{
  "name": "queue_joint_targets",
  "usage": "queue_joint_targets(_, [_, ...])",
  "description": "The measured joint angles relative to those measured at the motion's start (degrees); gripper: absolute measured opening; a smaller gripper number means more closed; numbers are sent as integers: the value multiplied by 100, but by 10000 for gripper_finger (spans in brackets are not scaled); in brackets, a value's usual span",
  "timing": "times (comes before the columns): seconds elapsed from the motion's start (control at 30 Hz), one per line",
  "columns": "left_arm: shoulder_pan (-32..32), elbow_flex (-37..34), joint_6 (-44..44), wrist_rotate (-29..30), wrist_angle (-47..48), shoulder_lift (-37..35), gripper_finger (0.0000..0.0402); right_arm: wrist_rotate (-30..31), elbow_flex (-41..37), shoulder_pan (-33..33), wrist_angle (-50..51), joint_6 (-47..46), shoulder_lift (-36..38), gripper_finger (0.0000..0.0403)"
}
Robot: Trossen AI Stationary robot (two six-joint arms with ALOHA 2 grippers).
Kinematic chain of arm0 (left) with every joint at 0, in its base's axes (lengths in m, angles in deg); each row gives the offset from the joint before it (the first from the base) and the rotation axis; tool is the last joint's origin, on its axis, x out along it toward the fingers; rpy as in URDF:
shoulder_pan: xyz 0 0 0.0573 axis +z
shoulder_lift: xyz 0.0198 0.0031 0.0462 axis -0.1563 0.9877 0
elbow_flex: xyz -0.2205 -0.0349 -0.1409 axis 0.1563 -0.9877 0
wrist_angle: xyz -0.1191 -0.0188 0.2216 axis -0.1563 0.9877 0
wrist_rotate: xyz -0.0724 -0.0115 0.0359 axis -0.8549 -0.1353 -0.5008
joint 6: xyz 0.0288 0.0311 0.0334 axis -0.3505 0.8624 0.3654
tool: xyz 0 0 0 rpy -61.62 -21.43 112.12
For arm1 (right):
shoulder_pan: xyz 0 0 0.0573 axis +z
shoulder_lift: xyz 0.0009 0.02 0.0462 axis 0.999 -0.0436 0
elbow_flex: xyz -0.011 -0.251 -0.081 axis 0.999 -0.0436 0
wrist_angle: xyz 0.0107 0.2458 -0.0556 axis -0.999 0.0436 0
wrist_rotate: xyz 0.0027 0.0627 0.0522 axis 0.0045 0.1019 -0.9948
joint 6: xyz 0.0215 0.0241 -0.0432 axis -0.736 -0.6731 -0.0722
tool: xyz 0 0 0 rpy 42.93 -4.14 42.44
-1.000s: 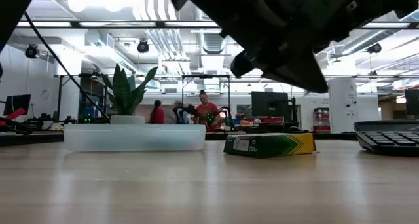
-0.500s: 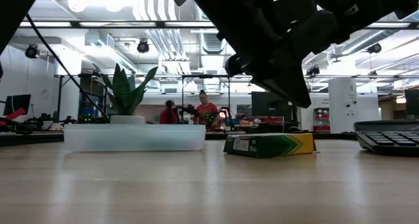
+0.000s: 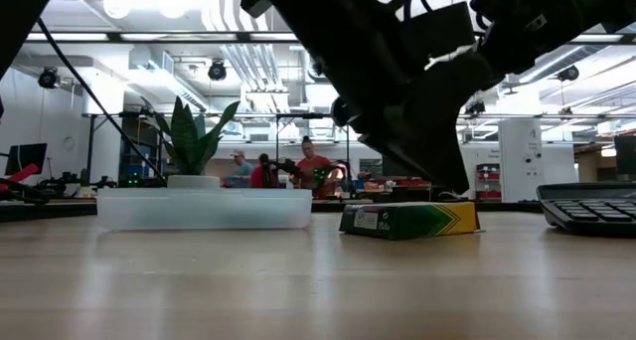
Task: Pack school essentials
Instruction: Put the yellow crayon box into the blue supply box
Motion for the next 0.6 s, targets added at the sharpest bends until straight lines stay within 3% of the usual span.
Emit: queue_joint_targets(0.6, [-4,-588,83,285,-568,4,207,2,0,0,-9,-83,0,9])
